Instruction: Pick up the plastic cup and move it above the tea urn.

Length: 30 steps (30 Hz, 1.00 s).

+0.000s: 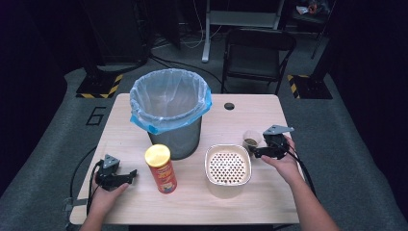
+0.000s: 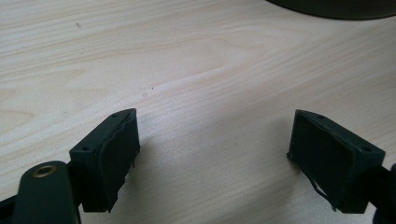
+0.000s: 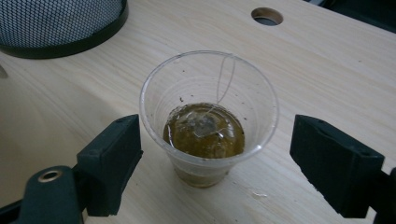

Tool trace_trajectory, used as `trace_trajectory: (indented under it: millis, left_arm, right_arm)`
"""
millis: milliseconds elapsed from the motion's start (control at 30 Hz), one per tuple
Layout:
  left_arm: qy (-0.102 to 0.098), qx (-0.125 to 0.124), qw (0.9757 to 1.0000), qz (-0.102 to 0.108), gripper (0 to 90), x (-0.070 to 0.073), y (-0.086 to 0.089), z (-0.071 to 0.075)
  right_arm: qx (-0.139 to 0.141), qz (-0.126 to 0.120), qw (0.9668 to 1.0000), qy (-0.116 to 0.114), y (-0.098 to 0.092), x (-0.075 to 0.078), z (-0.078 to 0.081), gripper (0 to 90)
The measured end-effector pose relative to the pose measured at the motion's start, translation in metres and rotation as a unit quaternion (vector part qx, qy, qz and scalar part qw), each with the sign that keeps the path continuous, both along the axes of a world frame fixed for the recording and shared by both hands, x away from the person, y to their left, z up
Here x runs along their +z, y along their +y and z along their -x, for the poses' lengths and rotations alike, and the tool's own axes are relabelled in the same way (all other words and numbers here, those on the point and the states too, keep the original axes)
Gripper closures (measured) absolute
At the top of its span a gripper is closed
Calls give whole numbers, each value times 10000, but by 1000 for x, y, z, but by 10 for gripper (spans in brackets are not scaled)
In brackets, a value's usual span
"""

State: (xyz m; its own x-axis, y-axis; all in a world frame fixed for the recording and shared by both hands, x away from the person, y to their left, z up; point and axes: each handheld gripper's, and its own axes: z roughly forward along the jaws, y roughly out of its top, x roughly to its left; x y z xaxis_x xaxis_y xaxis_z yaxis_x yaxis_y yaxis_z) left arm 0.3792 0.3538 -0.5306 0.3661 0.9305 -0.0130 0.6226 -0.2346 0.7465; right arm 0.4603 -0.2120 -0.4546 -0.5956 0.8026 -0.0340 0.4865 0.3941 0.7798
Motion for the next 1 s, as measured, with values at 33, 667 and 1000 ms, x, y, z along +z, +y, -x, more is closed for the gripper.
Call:
trace_trajectory:
  millis: [33,667,1000]
  left_arm:
    - [-3,-2,10000,-9,158,0,0,0]
    - [5,-5,10000,25,158,0,0,0]
    - [6,-10,10000,25,158,0,0,0]
  right_arm:
    - [30,9,10000,-8,1,-1,-1,163]
    - [-208,-205,9995,-70,18,-29,-16,285]
    - [26,-117,9997,-212,22,-28,-12,337]
